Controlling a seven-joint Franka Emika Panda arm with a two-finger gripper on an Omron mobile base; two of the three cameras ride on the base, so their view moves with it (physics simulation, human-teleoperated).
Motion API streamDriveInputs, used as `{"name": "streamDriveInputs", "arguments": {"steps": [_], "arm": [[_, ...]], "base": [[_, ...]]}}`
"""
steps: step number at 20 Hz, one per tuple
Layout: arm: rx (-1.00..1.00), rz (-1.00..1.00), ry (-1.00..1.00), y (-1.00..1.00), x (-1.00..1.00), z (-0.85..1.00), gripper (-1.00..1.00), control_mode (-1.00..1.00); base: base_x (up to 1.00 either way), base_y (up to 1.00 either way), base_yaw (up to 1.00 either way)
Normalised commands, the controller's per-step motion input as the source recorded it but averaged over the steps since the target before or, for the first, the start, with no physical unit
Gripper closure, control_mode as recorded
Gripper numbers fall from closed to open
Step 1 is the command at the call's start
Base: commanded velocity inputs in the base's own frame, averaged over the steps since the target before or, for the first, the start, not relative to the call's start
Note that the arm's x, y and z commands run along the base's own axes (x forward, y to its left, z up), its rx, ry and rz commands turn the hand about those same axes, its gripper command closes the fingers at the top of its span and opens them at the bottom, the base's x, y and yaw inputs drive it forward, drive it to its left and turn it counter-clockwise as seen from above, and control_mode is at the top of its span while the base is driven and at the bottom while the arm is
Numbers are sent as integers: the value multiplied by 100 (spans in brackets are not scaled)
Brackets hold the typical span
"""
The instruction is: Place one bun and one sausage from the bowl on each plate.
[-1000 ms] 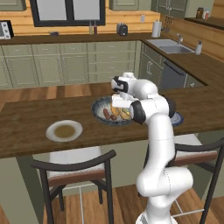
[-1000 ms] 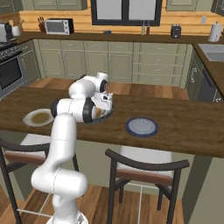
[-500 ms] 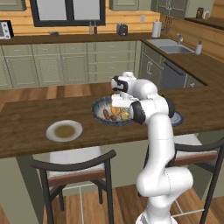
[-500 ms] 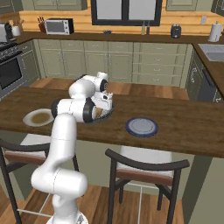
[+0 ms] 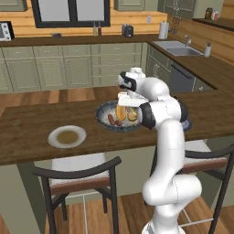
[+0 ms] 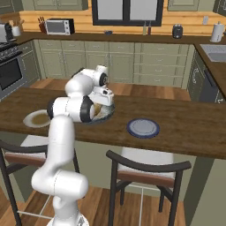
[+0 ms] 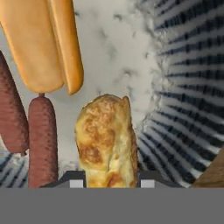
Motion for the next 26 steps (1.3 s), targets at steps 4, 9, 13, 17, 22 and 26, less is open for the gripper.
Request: {"name": "streamDriveInputs", "arguments": {"steps": [4,9,13,17,22,26], "arm": [[-2,4,-5,-44,-91,31,100,-100],[-4,4,-16,-55,-90,32,100,-100],[0,0,-10,-90,-58,36,100,-100],[0,0,0,-100,-3,21,100,-100],[2,2,0,-96,38,0,100,-100],[5,0,7,-84,71,0,100,-100]], "base": [[0,0,0],[0,0,0],[0,0,0],[0,0,0],[0,0,0],[0,0,0]]}}
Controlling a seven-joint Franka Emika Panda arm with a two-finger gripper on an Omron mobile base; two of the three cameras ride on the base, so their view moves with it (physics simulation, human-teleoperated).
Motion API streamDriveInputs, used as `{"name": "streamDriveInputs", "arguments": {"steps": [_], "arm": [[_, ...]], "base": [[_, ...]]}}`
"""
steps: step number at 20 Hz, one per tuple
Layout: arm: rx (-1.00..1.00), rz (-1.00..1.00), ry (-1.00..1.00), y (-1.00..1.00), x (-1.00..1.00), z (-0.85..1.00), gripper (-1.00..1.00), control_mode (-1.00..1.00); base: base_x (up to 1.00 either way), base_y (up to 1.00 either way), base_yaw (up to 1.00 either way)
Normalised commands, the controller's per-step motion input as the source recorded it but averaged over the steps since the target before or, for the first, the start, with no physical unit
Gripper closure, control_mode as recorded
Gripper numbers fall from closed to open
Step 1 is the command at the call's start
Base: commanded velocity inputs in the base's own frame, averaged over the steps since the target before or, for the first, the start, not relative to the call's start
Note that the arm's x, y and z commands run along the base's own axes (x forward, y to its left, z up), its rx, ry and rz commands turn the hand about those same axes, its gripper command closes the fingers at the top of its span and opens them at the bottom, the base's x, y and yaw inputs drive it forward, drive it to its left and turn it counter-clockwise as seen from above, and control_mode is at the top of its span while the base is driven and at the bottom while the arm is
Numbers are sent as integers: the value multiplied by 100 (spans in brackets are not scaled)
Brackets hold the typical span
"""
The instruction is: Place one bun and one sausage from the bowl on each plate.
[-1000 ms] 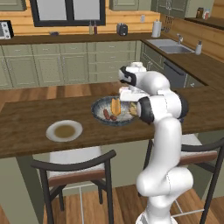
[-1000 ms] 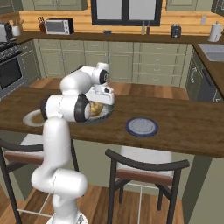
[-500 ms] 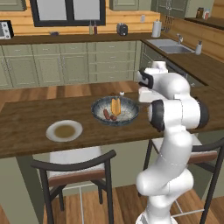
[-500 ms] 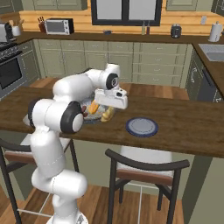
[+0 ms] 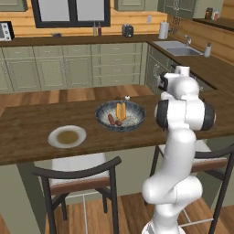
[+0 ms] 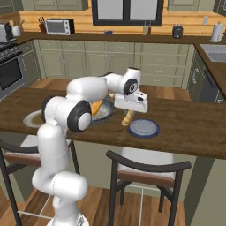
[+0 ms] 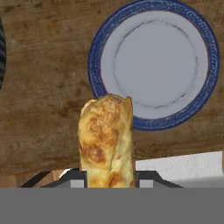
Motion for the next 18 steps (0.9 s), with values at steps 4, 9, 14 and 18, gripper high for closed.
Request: {"name": "streamDriveInputs", "arguments": {"steps": [4,9,14,18], "arm": [[1,1,4,-47,64,-31,100,-100],[0,2,3,-34,57,-52,100,-100],[0,0,6,16,13,-37,100,-100],[0,0,0,26,0,-17,100,-100]], "base": [[0,0,0],[0,0,0],[0,0,0],[0,0,0]]}}
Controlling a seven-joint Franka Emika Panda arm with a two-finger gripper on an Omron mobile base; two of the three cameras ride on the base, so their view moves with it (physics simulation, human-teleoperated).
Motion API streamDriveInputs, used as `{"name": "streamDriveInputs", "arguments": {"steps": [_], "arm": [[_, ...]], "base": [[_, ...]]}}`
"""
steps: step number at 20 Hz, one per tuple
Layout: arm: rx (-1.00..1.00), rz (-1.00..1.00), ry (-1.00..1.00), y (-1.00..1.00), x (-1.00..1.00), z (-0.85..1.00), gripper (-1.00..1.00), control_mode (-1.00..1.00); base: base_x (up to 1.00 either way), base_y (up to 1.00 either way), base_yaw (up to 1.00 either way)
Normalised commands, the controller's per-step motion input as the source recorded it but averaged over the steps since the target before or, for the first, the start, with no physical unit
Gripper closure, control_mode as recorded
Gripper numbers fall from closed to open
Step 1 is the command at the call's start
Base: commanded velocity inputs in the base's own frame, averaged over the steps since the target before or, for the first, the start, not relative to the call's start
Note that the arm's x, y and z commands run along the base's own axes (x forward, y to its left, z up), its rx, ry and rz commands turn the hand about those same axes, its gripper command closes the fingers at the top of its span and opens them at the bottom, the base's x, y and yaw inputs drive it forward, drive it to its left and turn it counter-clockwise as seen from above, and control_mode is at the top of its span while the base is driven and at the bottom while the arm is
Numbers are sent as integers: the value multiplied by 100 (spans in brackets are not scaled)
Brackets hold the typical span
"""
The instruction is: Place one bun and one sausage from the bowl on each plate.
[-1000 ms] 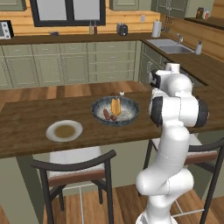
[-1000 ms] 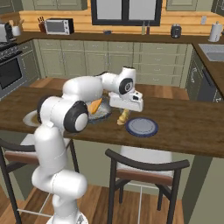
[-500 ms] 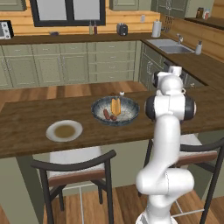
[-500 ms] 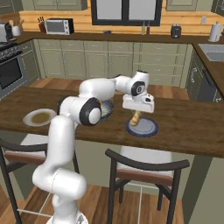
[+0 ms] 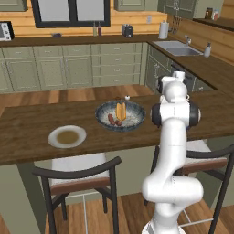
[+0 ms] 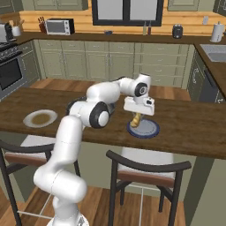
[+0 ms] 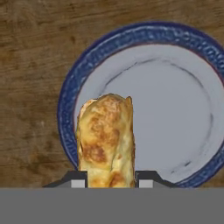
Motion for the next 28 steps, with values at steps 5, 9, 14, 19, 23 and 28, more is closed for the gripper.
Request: {"name": "streamDriveInputs", "arguments": {"steps": [5,9,14,19,23,28], "arm": [[0,0,0,0,0,-32,100,-100],[0,0,-1,0,0,0,100,-100],[0,0,0,0,0,0,-100,-100],[0,0,0,0,0,0,-100,-100],[0,-1,0,0,-13,27,-100,-100],[0,-3,0,15,-40,80,-100,-100]], "base": [[0,0,0],[0,0,0],[0,0,0],[0,0,0],[0,0,0],[0,0,0]]}}
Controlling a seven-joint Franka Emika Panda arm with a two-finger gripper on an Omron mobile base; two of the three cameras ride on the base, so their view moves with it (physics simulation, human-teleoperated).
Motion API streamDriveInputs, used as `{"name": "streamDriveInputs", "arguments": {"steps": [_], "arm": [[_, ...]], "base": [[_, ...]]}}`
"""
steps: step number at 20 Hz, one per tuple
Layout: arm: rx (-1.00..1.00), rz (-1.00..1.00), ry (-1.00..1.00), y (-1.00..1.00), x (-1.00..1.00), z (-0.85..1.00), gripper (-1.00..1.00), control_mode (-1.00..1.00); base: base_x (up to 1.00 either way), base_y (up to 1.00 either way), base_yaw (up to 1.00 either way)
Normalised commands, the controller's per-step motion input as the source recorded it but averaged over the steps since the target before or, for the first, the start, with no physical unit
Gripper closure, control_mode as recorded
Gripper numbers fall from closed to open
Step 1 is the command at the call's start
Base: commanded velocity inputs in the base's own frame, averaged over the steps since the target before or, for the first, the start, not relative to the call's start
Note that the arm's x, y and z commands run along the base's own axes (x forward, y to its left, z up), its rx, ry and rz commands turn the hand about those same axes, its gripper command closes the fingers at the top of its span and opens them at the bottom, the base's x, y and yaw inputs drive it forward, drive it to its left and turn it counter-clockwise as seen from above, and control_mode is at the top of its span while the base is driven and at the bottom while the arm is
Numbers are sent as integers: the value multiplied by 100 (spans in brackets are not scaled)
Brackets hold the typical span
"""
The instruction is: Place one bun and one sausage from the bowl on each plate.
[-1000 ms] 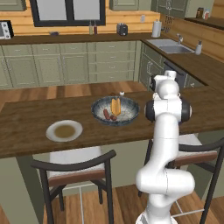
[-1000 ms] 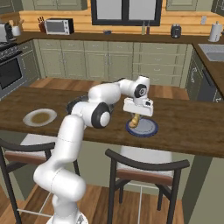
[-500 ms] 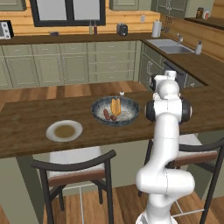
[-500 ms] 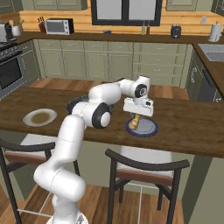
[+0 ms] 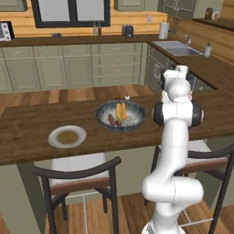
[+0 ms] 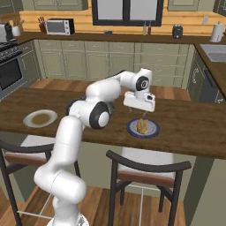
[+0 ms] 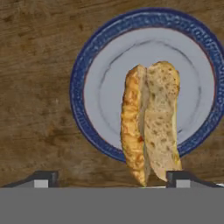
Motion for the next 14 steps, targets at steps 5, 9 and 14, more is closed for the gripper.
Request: {"name": "streamDriveInputs", "arguments": {"steps": [5,9,14], "arm": [[0,-4,-1,90,-24,52,-100,-100],[0,-3,0,100,0,41,-100,-100],[0,0,0,100,1,20,-100,-100]], "base": [[0,0,0],[0,0,0],[0,0,0]]}}
